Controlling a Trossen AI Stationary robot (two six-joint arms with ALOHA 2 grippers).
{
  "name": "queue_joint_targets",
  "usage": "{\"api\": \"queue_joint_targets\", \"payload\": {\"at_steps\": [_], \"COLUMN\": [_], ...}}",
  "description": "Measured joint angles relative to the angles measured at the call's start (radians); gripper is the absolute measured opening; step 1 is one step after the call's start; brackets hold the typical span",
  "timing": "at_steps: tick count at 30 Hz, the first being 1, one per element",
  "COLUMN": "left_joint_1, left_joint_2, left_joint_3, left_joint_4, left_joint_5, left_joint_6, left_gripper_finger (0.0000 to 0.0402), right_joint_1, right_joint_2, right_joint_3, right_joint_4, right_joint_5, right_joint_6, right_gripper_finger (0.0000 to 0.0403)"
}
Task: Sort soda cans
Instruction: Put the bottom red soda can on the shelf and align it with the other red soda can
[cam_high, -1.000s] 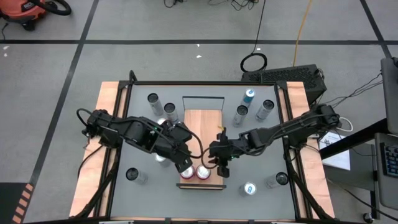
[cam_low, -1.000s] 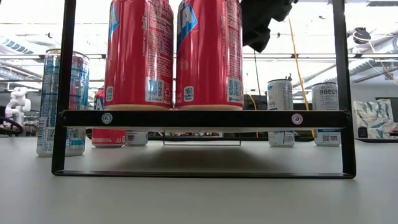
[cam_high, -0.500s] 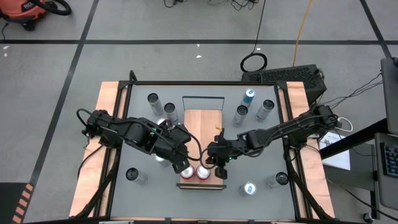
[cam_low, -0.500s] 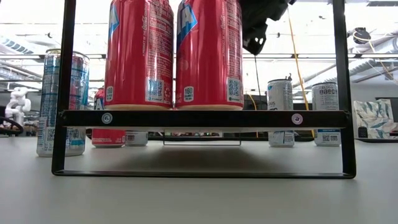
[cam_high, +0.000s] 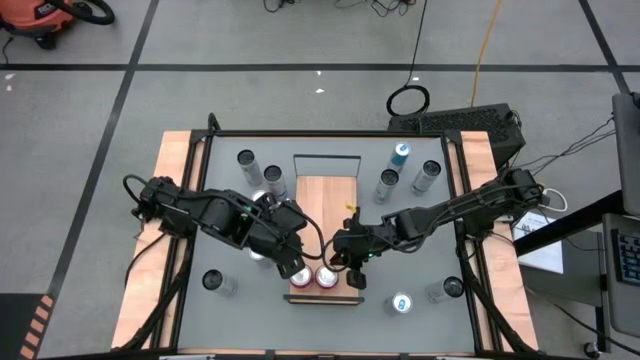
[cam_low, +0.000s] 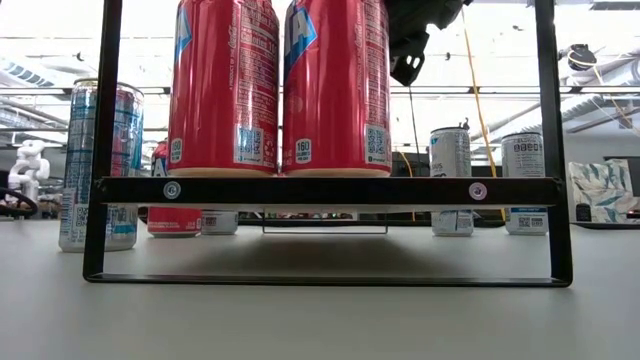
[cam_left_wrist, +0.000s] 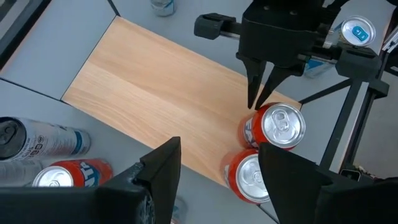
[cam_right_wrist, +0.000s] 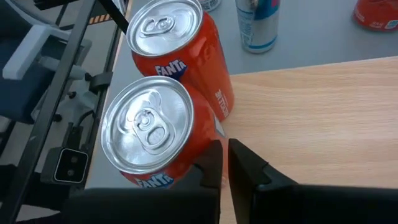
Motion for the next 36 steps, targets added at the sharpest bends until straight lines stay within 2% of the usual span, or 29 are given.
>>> {"api": "queue_joint_targets", "payload": {"at_steps": [21,29,36], "left_joint_1": [0.0,-0.002,-0.005], "left_joint_2": [0.0,0.0,0.0], "left_joint_3": [0.0,0.0,0.0], "left_joint_4": [0.0,-0.012,-0.012], "left_joint_5": [-0.004,-0.014,-0.017], "left_joint_6": [0.025,0.029,0.046], "left_gripper_finger": [0.0214,0.0214,0.0214], "right_joint_1": [0.0,-0.017,0.03], "right_joint_2": [-0.001,-0.053,-0.029], "right_joint_3": [0.0,0.018,0.019], "right_joint_4": [0.048,-0.119,-0.132], "right_joint_5": [0.0,0.0,-0.002], "right_joint_6": [0.043,0.083,0.095], "right_gripper_finger": [0.0001,0.0001,0.0001]}}
